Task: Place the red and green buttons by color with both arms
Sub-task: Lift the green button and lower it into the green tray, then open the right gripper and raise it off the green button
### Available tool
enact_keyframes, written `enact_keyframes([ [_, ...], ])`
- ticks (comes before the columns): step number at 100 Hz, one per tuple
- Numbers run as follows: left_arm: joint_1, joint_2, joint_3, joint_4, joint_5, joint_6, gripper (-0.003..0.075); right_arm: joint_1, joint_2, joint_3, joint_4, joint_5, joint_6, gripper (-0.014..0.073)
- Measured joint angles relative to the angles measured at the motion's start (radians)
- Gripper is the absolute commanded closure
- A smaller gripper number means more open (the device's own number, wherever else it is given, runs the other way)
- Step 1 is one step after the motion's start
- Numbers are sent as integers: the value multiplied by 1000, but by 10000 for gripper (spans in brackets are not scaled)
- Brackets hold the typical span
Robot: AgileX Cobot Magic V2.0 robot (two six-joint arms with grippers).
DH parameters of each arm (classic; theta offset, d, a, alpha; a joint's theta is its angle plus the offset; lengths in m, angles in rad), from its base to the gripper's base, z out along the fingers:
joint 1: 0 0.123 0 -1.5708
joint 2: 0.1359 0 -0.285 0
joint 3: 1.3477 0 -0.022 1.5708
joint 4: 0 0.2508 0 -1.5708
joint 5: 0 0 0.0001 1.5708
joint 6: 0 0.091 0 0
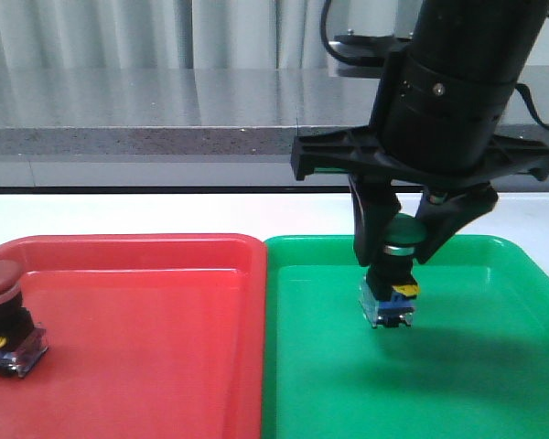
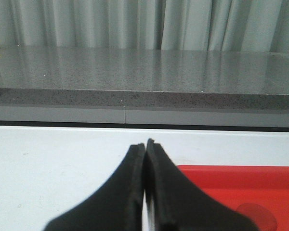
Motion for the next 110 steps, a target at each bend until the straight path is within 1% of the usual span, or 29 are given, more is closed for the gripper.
enact_keyframes([
  [21,0,0,0,0,0,0,741,0,9,32,0,-20,6,480],
  [57,0,0,0,0,0,0,741,0,31,34,0,-20,8,480],
  [64,0,0,0,0,0,0,741,0,35,36,0,-20,8,468],
  [73,0,0,0,0,0,0,741,0,38,38,0,-20,8,391],
  [78,0,0,0,0,0,0,741,0,38,40,0,-20,8,326],
  [90,0,0,0,0,0,0,741,0,38,40,0,-20,8,139],
  [95,0,0,0,0,0,0,741,0,38,40,0,-20,6,82],
  [102,0,0,0,0,0,0,741,1,38,40,0,-28,6,42],
  [110,0,0,0,0,0,0,741,6,38,40,0,-36,6,40],
])
